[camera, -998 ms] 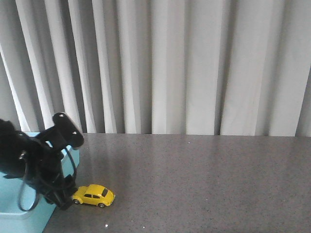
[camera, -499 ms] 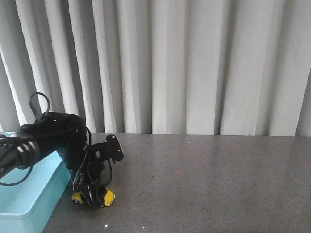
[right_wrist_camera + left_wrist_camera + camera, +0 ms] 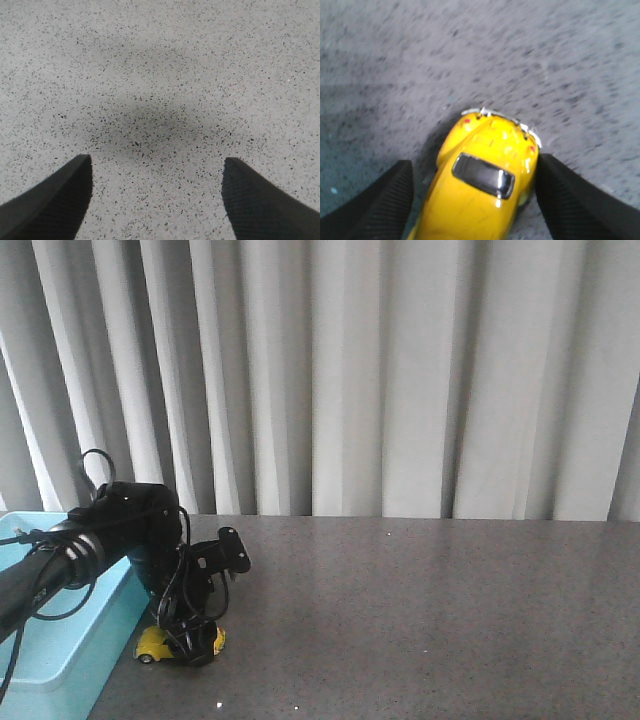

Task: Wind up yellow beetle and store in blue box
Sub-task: 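Lower the left gripper onto the yellow car and grasp it, then lift the car with the left gripper and lower it into the blue box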

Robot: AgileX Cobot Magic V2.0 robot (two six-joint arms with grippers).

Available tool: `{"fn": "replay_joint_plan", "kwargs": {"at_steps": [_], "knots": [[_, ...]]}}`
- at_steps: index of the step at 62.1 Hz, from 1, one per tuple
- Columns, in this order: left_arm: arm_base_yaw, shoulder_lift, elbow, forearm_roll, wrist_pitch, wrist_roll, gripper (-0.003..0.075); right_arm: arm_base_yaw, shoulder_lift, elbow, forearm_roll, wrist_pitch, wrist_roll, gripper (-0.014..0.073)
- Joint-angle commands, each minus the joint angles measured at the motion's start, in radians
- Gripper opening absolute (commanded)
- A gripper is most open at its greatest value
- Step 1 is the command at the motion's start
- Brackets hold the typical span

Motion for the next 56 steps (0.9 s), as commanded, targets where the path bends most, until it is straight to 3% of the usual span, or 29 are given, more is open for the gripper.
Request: {"fn": "replay_joint_plan", "kwargs": {"at_steps": [1, 28, 56], "knots": [[0.011, -0.063, -0.034, -0.050, 0.013, 0.013, 0.0500, 0.000, -0.009, -0.024, -0.008, -0.050, 0.001, 0.0523], [0.011, -0.070, -0.038, -0.078, 0.013, -0.003, 0.0282, 0.000, -0.009, -0.024, -0.008, -0.050, 0.001, 0.0523], [0.009, -0.225, -0.038, -0.135, 0.013, -0.194, 0.0265, 0.000, -0.009, -0.024, -0.008, -0.050, 0.001, 0.0523]]}}
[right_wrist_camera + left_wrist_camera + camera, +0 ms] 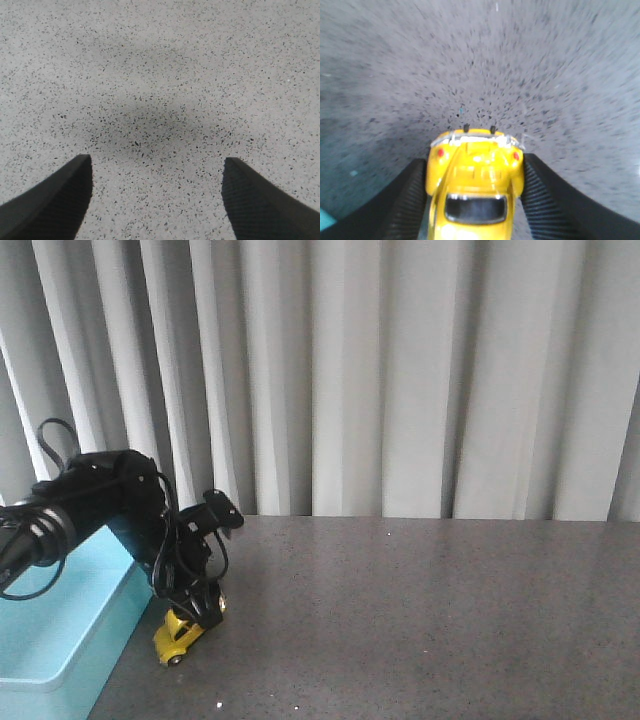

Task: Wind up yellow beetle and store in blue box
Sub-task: 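Lift the car with the left gripper and lower it into the blue box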

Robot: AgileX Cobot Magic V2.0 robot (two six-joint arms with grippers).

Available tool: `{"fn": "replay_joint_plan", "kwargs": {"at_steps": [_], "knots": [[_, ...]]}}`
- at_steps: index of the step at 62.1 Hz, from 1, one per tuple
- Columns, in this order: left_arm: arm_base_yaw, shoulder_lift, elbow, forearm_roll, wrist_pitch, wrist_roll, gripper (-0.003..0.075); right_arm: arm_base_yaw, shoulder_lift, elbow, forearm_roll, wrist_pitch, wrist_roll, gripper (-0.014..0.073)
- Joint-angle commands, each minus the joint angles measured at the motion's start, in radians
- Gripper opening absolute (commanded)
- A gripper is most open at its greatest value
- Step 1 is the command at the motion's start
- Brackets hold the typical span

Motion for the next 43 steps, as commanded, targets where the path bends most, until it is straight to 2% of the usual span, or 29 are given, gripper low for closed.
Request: {"fn": "replay_joint_plan", "kwargs": {"at_steps": [1, 17, 28, 43], "knots": [[-0.003, -0.126, -0.035, -0.033, 0.005, -0.072, 0.0265, 0.000, -0.009, -0.024, -0.008, -0.050, 0.001, 0.0523], [-0.003, -0.265, -0.035, -0.008, 0.005, -0.178, 0.0265, 0.000, -0.009, -0.024, -0.008, -0.050, 0.001, 0.0523], [0.018, -0.343, -0.035, 0.124, 0.005, -0.297, 0.0265, 0.000, -0.009, -0.024, -0.008, -0.050, 0.001, 0.0523], [0.161, -0.361, -0.032, 0.195, 0.005, -0.409, 0.0265, 0.000, -0.009, -0.024, -0.008, -0.050, 0.001, 0.0523]]}}
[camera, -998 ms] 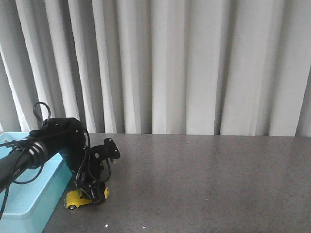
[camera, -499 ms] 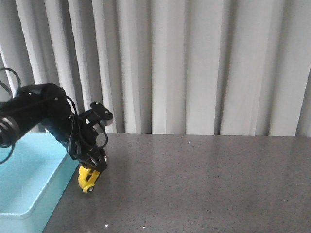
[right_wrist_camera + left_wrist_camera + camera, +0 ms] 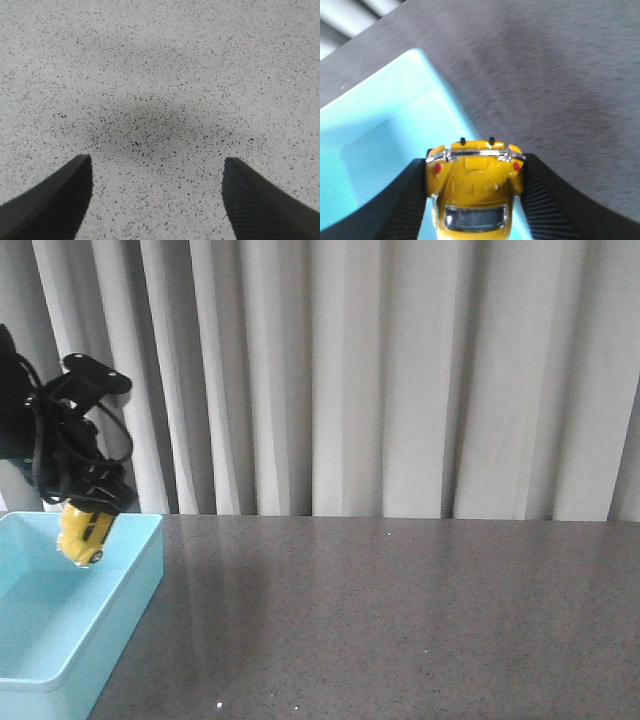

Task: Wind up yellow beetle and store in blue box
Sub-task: 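Lift the car with the left gripper and lower it into the blue box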

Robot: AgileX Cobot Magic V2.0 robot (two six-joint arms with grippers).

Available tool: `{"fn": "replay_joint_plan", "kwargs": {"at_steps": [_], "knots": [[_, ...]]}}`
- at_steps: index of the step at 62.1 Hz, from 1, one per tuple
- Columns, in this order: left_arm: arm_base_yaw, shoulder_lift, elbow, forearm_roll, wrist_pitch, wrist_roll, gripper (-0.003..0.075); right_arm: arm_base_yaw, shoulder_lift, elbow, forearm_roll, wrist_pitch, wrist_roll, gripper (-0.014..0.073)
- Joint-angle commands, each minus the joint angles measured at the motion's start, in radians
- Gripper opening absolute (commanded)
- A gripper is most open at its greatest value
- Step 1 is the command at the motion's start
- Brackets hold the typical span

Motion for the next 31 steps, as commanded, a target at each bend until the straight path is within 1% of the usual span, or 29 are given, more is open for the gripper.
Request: {"fn": "replay_joint_plan", "kwargs": {"at_steps": [1, 9, 16, 22, 31], "knots": [[0.063, -0.050, -0.026, 0.012, -0.019, -0.064, 0.0265, 0.000, -0.009, -0.024, -0.008, -0.050, 0.001, 0.0523], [0.156, -0.020, -0.014, 0.012, -0.019, -0.112, 0.0265, 0.000, -0.009, -0.024, -0.008, -0.050, 0.001, 0.0523], [0.207, 0.027, 0.009, 0.000, -0.019, -0.125, 0.0265, 0.000, -0.009, -0.024, -0.008, -0.049, 0.001, 0.0523], [0.227, 0.075, 0.034, -0.022, -0.019, -0.124, 0.0265, 0.000, -0.009, -0.024, -0.008, -0.049, 0.001, 0.0523], [0.229, 0.156, 0.040, -0.017, -0.025, -0.124, 0.0265, 0.000, -0.009, -0.024, -0.008, -0.049, 0.001, 0.0523]]}}
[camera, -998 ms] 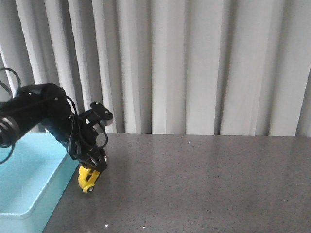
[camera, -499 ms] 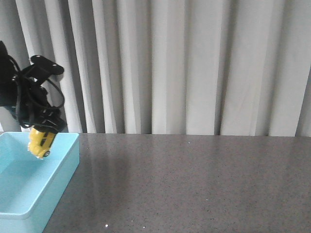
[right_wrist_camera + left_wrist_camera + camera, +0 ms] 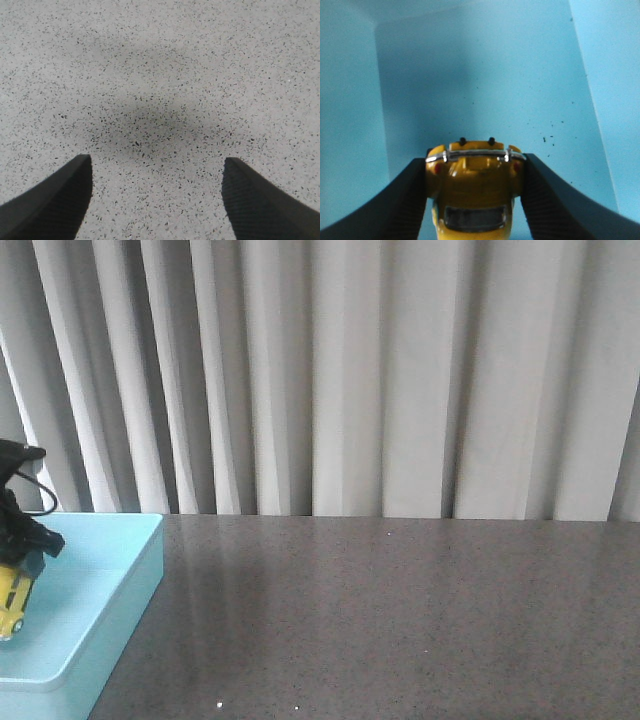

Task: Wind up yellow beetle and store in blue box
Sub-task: 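Lift the car with the left gripper and lower it into the blue box, then open the left gripper and raise it out of the box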

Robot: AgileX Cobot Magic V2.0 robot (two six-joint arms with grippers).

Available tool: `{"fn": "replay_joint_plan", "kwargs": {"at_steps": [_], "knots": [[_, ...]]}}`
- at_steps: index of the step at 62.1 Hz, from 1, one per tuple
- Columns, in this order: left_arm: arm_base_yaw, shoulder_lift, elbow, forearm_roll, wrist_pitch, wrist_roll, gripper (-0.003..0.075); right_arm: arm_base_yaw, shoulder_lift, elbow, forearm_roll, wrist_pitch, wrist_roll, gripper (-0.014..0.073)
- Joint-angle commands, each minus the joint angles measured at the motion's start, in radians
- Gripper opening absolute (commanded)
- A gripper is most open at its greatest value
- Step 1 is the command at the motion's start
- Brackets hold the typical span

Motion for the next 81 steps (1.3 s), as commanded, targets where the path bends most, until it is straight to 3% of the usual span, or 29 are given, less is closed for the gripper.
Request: {"fn": "replay_joint_plan", "kwargs": {"at_steps": [1, 17, 23, 37, 42, 72, 81], "knots": [[0.000, -0.006, -0.021, -0.017, -0.027, -0.011, 0.0265, 0.000, -0.009, -0.024, -0.008, -0.049, 0.001, 0.0523], [0.000, 0.079, -0.021, -0.015, -0.117, -0.012, 0.0274, 0.000, -0.009, -0.024, -0.008, -0.049, 0.001, 0.0523], [0.000, 0.079, -0.021, -0.015, -0.141, -0.009, 0.0329, 0.000, -0.009, -0.024, -0.008, -0.049, 0.001, 0.0523], [0.000, 0.072, -0.021, -0.016, -0.136, -0.012, 0.0536, 0.000, -0.009, -0.024, -0.008, -0.049, 0.001, 0.0523], [0.000, 0.057, -0.024, -0.028, -0.128, -0.012, 0.0566, 0.000, -0.009, -0.024, -0.008, -0.049, 0.001, 0.0523], [-0.004, -0.198, -0.023, -0.136, -0.019, -0.012, 0.0566, 0.000, -0.009, -0.024, -0.008, -0.049, 0.001, 0.0523], [-0.004, -0.314, 0.041, -0.166, -0.019, -0.011, 0.0566, 0.000, -0.009, -0.024, -0.008, -0.049, 0.001, 0.0523]]}}
